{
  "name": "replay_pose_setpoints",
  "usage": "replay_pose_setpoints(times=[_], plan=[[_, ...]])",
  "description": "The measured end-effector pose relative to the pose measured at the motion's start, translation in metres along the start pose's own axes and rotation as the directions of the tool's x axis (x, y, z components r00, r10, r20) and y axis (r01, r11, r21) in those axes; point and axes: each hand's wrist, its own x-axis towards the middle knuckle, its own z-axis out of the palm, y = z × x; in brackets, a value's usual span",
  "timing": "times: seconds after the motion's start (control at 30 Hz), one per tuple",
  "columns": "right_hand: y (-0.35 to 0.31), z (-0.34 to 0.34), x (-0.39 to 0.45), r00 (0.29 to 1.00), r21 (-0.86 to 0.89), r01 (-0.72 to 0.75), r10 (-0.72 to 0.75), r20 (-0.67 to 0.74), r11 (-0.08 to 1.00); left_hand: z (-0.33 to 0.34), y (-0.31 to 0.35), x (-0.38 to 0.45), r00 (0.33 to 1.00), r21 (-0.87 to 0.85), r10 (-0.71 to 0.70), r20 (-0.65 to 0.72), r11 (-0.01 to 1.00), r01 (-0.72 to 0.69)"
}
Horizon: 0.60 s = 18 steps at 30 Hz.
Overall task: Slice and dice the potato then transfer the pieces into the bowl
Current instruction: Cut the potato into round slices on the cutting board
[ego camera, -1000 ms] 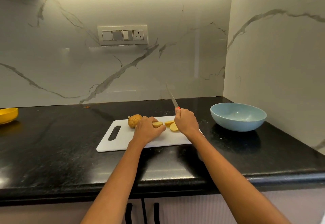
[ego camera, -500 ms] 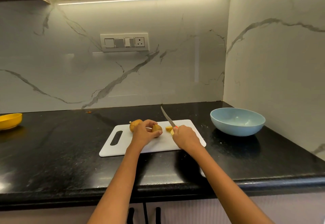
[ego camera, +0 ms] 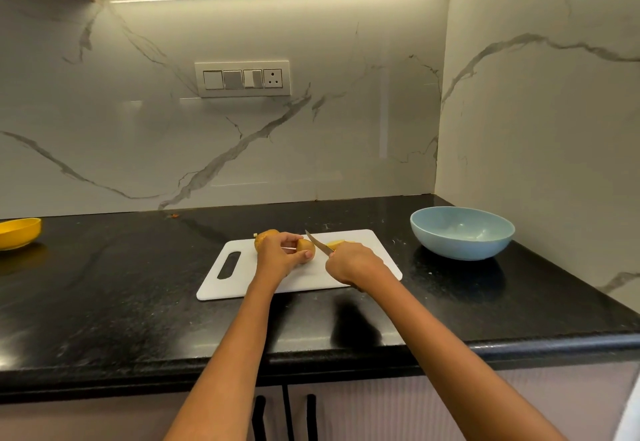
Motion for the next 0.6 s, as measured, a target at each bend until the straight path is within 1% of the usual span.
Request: replay_pose_setpoints(times=[0.3, 0.43, 0.6], plan=[[-0.004, -0.001, -0.005, 1.000, -0.004, 0.018, -0.017, 0.016, 1.000, 0.001, -0.001, 0.002, 1.000, -0.004, -0.012, -0.008, 1.000, 0.012], [-0.012, -0.006, -0.001, 0.997, -0.006, -0.013, 0.013, 0.080, 1.000, 0.002, 0.001, -0.001, 1.000, 0.014, 0.005, 0.000, 1.000, -0.005], [-0.011, -0.008, -0.006, 0.987, -0.020, -0.013, 0.016, 0.157, 1.000, 0.001, 0.001, -0.002, 0.999, 0.013, 0.032, -0.019, 0.999, -0.031]])
